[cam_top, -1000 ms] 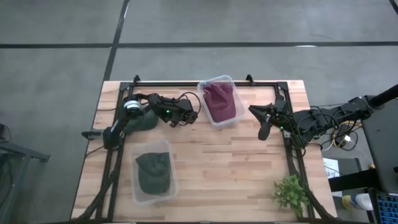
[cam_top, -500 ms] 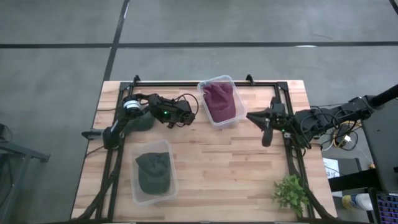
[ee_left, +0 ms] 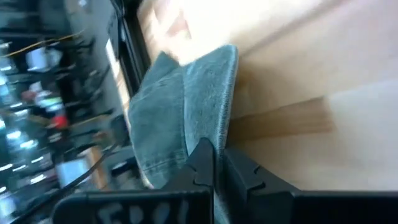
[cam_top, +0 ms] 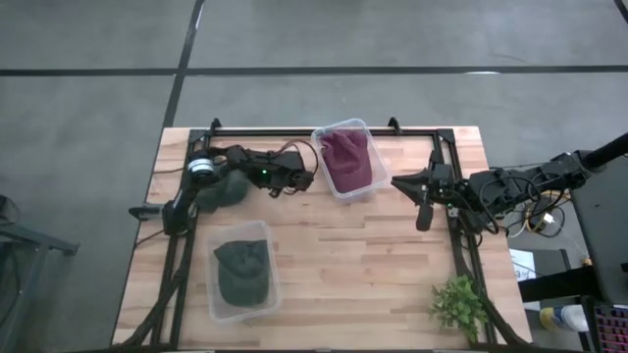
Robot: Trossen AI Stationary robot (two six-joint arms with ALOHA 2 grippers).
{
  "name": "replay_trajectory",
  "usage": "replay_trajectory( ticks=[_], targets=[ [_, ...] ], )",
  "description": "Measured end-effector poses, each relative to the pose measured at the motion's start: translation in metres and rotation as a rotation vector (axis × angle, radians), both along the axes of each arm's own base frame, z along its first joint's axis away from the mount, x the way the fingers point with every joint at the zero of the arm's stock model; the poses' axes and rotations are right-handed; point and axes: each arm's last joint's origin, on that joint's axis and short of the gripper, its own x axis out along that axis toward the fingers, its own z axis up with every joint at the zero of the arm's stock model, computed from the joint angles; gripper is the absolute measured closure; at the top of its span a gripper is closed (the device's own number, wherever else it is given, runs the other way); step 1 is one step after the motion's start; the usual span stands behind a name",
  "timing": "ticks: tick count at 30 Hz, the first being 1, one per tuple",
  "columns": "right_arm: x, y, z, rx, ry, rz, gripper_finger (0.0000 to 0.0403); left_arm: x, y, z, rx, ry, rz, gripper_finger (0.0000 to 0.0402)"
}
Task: Pick & Place hat
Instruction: Put the green cap into the bottom transparent bin
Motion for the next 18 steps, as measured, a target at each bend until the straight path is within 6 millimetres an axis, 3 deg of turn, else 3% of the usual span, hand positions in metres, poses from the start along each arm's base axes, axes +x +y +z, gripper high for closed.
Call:
replay_trajectory(
  ticks=[5, 10, 18],
  targets=[
    [-0.002, -0.001, 0.001, -0.006, -0.003, 0.001, 0.036, 0.001, -0.006, 0.051, 0.083, -0.179, -0.036, 0.0394],
    [-0.002, -0.001, 0.001, -0.015, -0.004, 0.002, 0.036, -0.008, -0.021, 0.116, 0.196, -0.403, -0.063, 0.0395],
    [-0.003, -0.001, 0.002, -0.024, -0.004, 0.003, 0.036, -0.041, -0.07, 0.218, 0.283, -0.774, -0.194, 0.0395]
  ],
)
